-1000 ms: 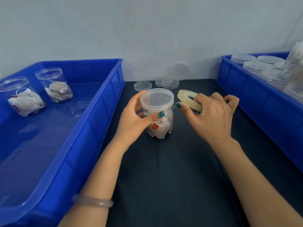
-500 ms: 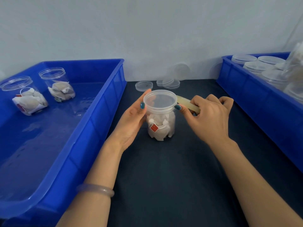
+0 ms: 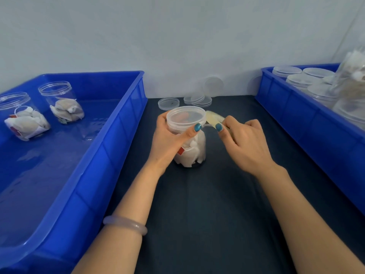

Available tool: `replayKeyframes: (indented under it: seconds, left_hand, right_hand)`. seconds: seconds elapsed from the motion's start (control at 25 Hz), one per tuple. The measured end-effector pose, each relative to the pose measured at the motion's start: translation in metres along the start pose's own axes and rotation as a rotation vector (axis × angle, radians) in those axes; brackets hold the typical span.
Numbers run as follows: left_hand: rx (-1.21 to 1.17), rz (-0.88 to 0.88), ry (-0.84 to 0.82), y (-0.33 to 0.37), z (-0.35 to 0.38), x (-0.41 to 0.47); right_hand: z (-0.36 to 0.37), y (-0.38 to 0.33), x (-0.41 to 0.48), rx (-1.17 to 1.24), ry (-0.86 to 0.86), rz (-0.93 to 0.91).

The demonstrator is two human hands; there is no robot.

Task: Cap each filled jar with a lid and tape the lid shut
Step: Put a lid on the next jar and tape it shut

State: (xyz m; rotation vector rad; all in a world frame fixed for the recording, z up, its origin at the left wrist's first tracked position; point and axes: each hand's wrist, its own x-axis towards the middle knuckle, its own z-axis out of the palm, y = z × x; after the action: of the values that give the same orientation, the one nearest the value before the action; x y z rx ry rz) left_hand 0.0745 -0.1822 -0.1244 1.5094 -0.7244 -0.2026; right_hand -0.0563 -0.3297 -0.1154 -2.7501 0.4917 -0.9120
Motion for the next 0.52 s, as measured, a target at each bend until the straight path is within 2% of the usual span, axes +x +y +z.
replayKeyframes:
  seconds: [0.28, 0.4, 0.52]
  left_hand:
    - [0.055, 0.06, -0.112, 0.001, -0.01, 0.001]
    - [0.031, 0.049, -0.199, 0.007, -0.011, -0.003]
    - [-0.046, 0.012, -0.282, 0.009, -0.015, -0.004]
  right_hand:
    - [-0.005, 0.007, 0.001, -0.093, -0.017, 0.016]
    - [-0.007, 0.008, 0.0, 0.019, -0.031, 0.048]
    - [-0.011, 0.012, 0.001, 0.23, -0.14, 0.165]
